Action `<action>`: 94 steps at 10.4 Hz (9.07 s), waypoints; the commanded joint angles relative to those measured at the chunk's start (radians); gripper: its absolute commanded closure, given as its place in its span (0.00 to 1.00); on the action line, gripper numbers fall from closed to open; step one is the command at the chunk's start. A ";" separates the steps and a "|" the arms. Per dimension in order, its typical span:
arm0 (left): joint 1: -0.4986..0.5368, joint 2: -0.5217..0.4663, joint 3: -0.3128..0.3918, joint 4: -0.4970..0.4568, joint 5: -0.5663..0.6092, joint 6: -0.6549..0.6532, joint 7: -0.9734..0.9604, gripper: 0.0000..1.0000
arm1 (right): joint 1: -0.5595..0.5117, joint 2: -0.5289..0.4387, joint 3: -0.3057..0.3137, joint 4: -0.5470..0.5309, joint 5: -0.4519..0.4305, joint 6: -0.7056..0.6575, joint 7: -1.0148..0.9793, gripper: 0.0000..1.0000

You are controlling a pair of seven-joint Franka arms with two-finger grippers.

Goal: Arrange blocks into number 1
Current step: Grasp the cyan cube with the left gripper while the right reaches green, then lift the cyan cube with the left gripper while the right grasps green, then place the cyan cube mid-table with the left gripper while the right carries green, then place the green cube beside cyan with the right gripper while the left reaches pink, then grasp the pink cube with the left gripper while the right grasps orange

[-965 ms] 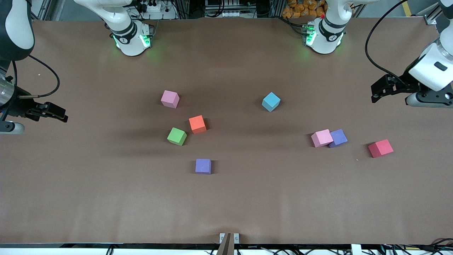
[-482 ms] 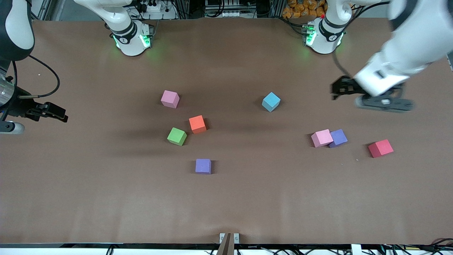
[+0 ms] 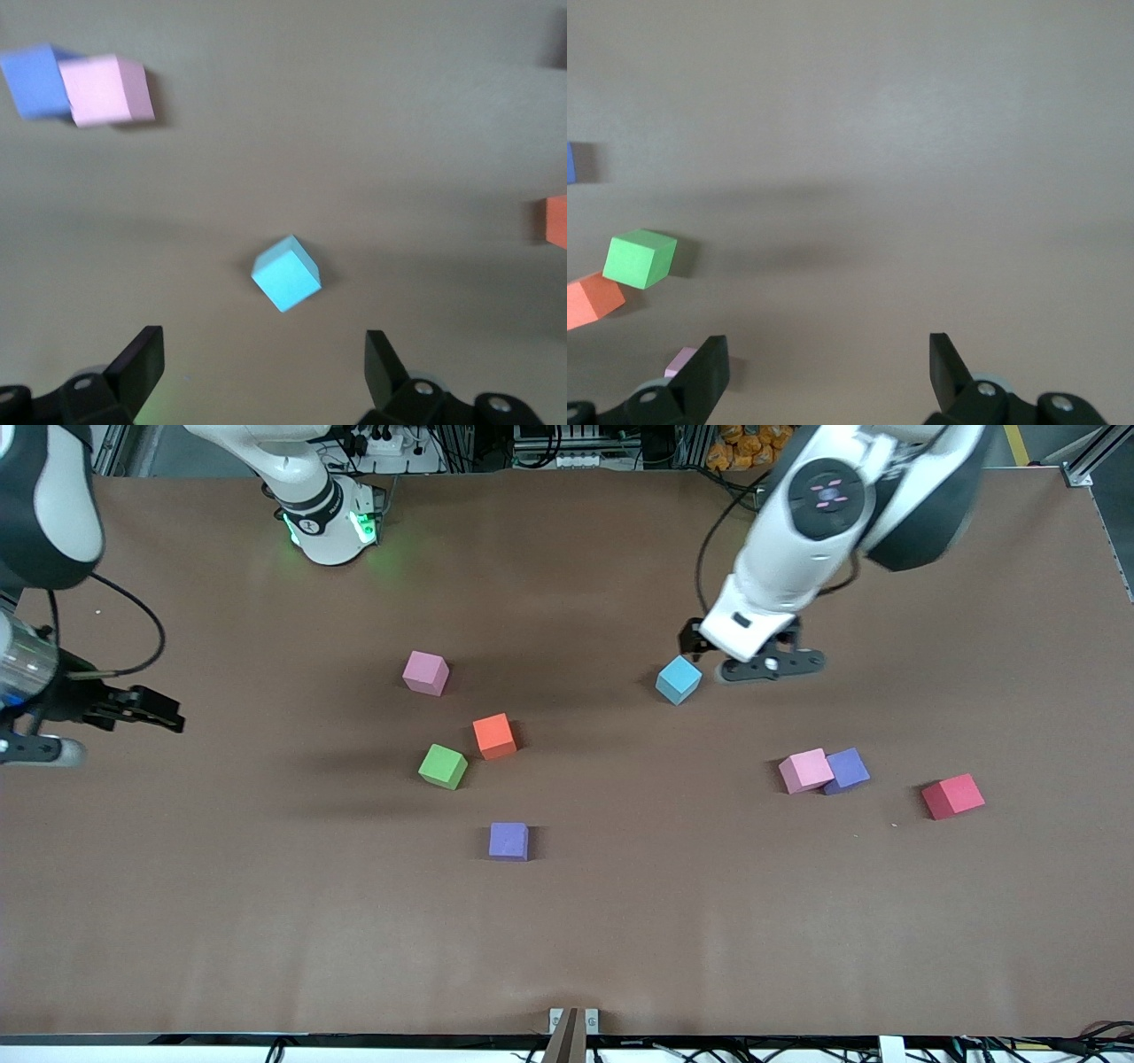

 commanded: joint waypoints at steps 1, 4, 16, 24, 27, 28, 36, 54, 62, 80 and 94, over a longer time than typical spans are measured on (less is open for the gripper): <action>-0.019 -0.010 -0.048 -0.163 -0.019 0.171 -0.189 0.00 | 0.037 0.039 0.001 0.005 0.014 0.019 -0.008 0.00; -0.056 0.065 -0.064 -0.308 -0.019 0.422 -0.378 0.00 | 0.057 0.100 0.004 0.001 0.145 0.036 -0.011 0.00; -0.035 0.237 -0.030 -0.399 -0.010 0.656 -0.397 0.00 | 0.423 0.283 0.007 -0.262 0.176 0.553 0.593 0.00; -0.133 0.249 -0.133 -0.358 0.039 0.670 -0.426 1.00 | 0.431 0.355 0.006 -0.259 0.205 0.604 0.681 0.00; -0.226 0.252 -0.203 -0.296 0.135 0.614 -0.428 1.00 | 0.452 0.392 0.003 -0.241 0.253 0.659 0.681 0.00; -0.252 0.258 -0.208 -0.278 0.169 0.604 -0.426 1.00 | 0.456 0.398 0.003 -0.241 0.252 0.672 0.679 0.00; -0.357 0.401 -0.179 -0.167 0.226 0.604 -0.428 1.00 | 0.454 0.424 -0.002 -0.270 0.239 0.677 0.601 0.36; 0.111 0.158 -0.130 0.042 0.234 0.064 0.084 0.00 | 0.825 0.147 0.001 -0.437 0.238 0.742 0.794 0.41; 0.293 0.185 -0.082 -0.139 0.235 0.259 0.374 0.00 | 1.020 0.357 -0.016 -0.316 0.233 0.811 0.905 0.40; 0.363 0.229 0.022 -0.296 0.230 0.747 1.505 0.00 | 0.649 0.267 -0.008 -0.335 0.084 0.766 0.393 0.00; 0.375 0.298 0.086 -0.368 0.355 0.945 1.536 0.00 | 0.686 0.377 -0.008 -0.396 0.095 0.972 0.395 0.57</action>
